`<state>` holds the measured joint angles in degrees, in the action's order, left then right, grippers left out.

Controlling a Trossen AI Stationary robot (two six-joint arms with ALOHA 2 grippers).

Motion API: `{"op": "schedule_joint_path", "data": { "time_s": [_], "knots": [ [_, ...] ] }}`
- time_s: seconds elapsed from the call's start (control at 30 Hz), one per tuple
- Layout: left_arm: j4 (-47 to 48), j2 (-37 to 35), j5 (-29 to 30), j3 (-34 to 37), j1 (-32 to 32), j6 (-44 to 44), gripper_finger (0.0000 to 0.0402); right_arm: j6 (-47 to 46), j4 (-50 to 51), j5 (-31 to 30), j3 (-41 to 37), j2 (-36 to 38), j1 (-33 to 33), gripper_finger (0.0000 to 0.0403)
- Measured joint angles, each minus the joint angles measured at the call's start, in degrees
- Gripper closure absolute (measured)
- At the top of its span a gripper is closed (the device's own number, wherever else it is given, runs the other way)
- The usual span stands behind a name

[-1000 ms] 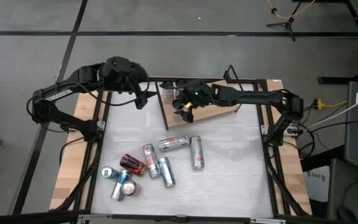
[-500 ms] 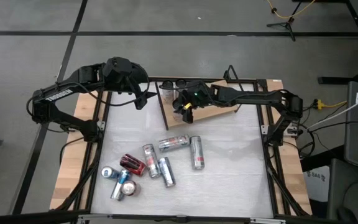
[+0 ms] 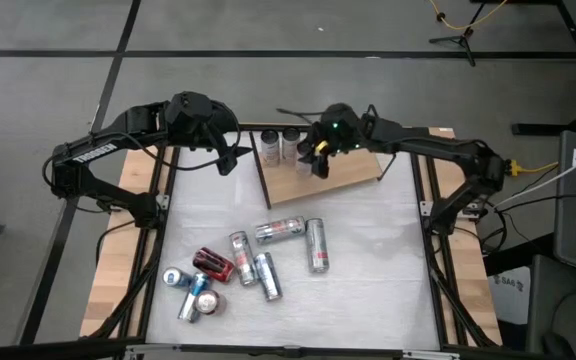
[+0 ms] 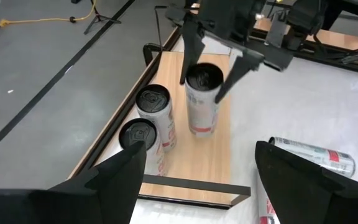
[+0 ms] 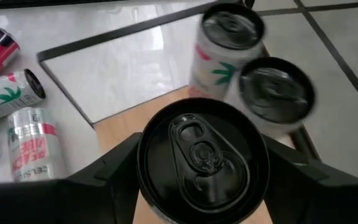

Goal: Place canned beverage on shelf
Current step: Put the white pink soda can on the shelf aligned with the other white pink soda cans

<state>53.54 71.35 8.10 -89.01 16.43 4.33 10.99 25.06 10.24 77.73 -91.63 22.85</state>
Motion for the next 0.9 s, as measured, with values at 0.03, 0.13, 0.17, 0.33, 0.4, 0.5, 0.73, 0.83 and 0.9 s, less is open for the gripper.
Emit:
{"op": "schedule_joint_path", "data": {
  "time_s": [0.03,0.13,0.17,0.33,0.4,0.5,0.73,0.83,0.9],
  "knots": [
    [0.0,0.0,0.1,0.0,0.0,0.0,0.0107,0.3,0.3,0.6,0.0,0.0,0.8,0.0153],
    [0.0,0.0,0.2,0.0,0.0,0.0,0.0107,1.5,0.9,1.7,0.0,0.0,3.1,0.0151],
    [0.0,0.0,0.2,0.0,0.0,0.0,0.0107,1.7,0.9,1.8,0.0,0.0,3.8,0.015],
    [0.0,0.0,0.2,0.0,0.0,0.0,0.0107,3.3,0.5,2.5,0.0,0.0,7.0,0.0148],
    [0.0,0.0,0.2,0.0,0.0,0.0,0.0107,4.3,0.3,3.0,0.0,-0.1,8.1,0.0148],
    [-0.1,0.0,0.2,0.0,0.0,0.0,0.0107,4.5,0.1,3.0,0.0,-1.1,9.4,0.0148],
    [-0.2,0.0,0.2,0.0,0.0,0.0,0.0107,4.8,-5.2,6.0,0.0,-4.2,10.4,0.0147],
    [-0.2,0.0,0.2,0.0,0.0,0.0,0.0107,5.9,-5.3,6.0,0.0,-4.9,10.6,0.0147],
    [-0.2,0.0,0.2,0.0,0.0,0.0,0.0107,6.0,-5.1,5.7,0.0,-5.0,10.6,0.0147]
  ]
}}
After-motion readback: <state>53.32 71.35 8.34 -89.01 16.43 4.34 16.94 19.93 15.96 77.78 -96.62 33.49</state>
